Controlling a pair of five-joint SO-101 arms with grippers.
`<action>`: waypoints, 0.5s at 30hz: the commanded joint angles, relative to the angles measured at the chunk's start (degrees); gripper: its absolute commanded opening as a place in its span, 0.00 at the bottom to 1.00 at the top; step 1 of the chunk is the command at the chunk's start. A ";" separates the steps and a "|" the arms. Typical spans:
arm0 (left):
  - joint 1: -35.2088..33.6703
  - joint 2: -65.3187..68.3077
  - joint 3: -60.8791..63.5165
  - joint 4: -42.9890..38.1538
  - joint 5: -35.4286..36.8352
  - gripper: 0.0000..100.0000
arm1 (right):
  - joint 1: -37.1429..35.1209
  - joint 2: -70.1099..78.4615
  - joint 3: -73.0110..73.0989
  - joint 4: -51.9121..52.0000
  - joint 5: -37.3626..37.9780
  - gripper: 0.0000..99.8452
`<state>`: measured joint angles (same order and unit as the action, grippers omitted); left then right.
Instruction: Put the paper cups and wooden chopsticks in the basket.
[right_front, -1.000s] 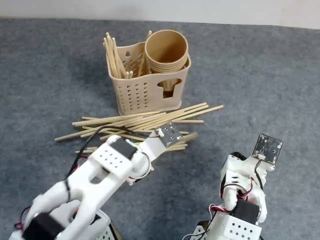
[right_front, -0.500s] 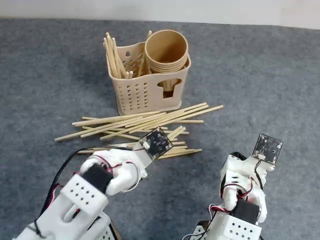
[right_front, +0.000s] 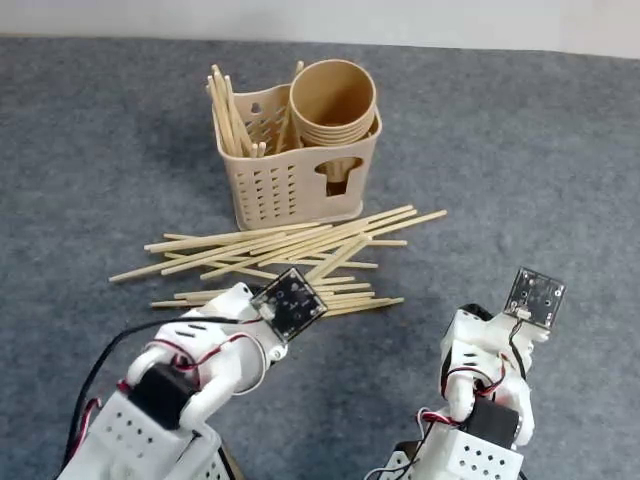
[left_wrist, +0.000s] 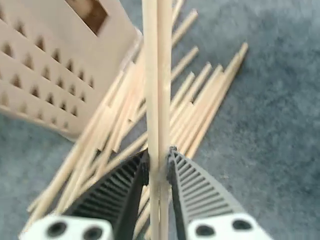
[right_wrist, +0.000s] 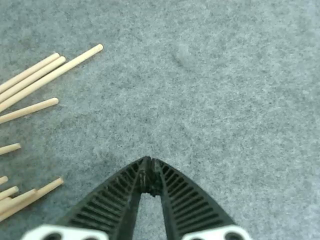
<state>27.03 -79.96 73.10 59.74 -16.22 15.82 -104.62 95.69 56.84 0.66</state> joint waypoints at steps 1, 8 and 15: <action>0.22 -4.70 -0.40 -0.53 0.00 0.01 | 0.66 -0.66 6.02 0.13 -0.18 0.00; 0.13 -12.00 -0.92 -0.88 4.66 0.01 | 0.66 -0.66 6.02 0.13 -0.18 0.00; -5.58 -17.36 -3.82 -7.12 5.45 0.01 | 0.66 -0.66 6.02 0.13 -0.18 0.00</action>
<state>24.92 -95.69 73.10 57.10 -11.56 15.82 -104.62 95.69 56.84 0.66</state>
